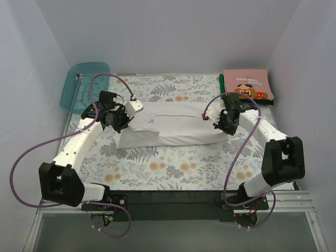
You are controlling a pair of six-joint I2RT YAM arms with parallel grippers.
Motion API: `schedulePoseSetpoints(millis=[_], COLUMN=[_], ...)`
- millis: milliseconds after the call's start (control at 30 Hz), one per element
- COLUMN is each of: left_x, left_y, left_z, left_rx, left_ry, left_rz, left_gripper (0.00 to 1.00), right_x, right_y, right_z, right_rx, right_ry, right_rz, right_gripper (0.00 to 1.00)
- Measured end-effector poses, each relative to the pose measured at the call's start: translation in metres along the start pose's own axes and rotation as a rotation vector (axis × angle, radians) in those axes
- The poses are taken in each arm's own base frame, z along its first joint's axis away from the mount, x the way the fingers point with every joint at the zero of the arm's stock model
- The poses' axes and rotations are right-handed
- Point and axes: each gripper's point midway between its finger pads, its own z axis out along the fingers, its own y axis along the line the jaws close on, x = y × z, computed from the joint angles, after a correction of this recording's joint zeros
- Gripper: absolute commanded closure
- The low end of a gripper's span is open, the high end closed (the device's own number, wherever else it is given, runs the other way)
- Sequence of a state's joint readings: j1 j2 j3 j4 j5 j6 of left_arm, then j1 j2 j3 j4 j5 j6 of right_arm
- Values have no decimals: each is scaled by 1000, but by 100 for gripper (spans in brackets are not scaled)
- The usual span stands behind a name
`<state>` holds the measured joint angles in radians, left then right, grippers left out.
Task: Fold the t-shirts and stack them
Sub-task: Fold the tshirt
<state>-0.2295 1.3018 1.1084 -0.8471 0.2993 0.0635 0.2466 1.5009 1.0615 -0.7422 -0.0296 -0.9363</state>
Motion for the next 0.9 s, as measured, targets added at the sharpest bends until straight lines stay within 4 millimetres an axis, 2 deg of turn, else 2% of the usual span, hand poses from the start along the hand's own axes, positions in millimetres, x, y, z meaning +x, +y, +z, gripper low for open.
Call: schedulePoseSetpoints(millis=[67,300,500,667,900], left_x=[-8,-12,-19,-22,-15], left_y=[14,47,69,82,96], left_z=[9,48,73,85,90], left_rx=[-16,-21,-31,-44,-65], left_ry=[-12,5,6,3,6], left_rz=[6,-9,-10,-8,-26], left_gripper=[100,100,100,100,100], right_x=[-6,-20,-16,-13,-23], right_y=[-10,-41,-52,-64,-85], right_z=[3,19,39,49,52], right_rx=[1,-4,-34,-41,-14], right_ry=[0,8,35,47,33], right_rz=[-6,-10,-2,9,5], right_gripper=[99,99,99,99,99])
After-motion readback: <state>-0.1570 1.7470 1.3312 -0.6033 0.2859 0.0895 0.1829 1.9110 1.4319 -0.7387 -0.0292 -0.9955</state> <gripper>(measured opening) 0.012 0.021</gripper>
